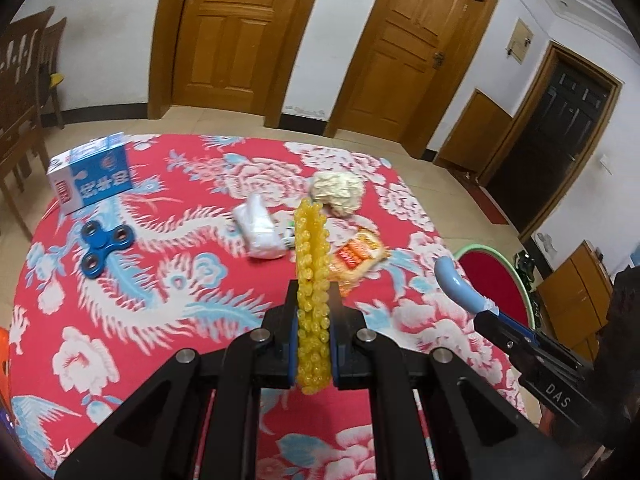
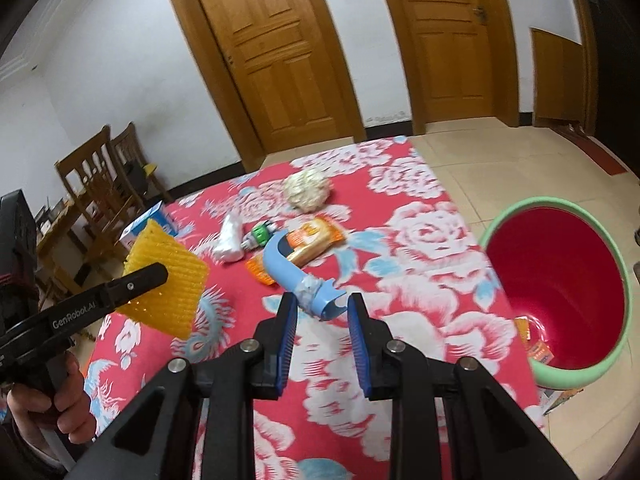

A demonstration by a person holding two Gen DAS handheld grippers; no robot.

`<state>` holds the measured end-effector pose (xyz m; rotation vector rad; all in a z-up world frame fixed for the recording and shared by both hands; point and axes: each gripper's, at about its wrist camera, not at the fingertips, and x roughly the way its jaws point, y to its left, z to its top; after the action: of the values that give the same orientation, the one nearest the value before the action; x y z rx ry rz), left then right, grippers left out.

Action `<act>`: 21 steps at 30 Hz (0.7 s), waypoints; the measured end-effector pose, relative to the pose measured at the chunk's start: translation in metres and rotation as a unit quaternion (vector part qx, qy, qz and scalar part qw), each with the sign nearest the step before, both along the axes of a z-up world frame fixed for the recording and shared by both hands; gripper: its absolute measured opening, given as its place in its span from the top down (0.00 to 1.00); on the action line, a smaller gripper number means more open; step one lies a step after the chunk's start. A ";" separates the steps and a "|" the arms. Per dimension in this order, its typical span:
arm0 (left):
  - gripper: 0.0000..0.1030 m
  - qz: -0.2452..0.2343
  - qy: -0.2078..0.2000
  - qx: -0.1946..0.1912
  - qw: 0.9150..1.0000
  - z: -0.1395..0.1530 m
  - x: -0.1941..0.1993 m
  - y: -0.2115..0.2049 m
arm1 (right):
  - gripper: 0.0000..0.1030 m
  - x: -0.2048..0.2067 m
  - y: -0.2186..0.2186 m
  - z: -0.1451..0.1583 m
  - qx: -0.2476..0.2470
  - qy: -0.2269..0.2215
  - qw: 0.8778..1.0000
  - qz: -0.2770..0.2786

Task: Collect trash
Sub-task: 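Carry the yellow foam strip and blue handle over the red bucket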

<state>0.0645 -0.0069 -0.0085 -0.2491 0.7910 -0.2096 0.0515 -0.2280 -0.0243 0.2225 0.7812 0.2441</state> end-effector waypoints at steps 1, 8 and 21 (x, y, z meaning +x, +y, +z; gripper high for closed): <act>0.90 -0.005 -0.001 0.000 1.000 0.001 0.001 -0.005 | 0.72 0.000 -0.005 0.001 0.001 -0.001 1.000 -0.007; 0.90 -0.038 -0.004 0.003 0.999 0.006 0.011 -0.037 | 0.72 -0.003 -0.037 0.006 0.004 -0.010 0.999 -0.046; 0.90 -0.114 -0.007 0.018 0.993 0.010 0.027 -0.114 | 0.72 -0.011 -0.110 -0.003 0.016 -0.006 0.991 -0.131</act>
<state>0.0916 -0.1207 0.0017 -0.1222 0.8077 -0.4126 0.0409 -0.3381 -0.0270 0.3506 0.7281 0.0092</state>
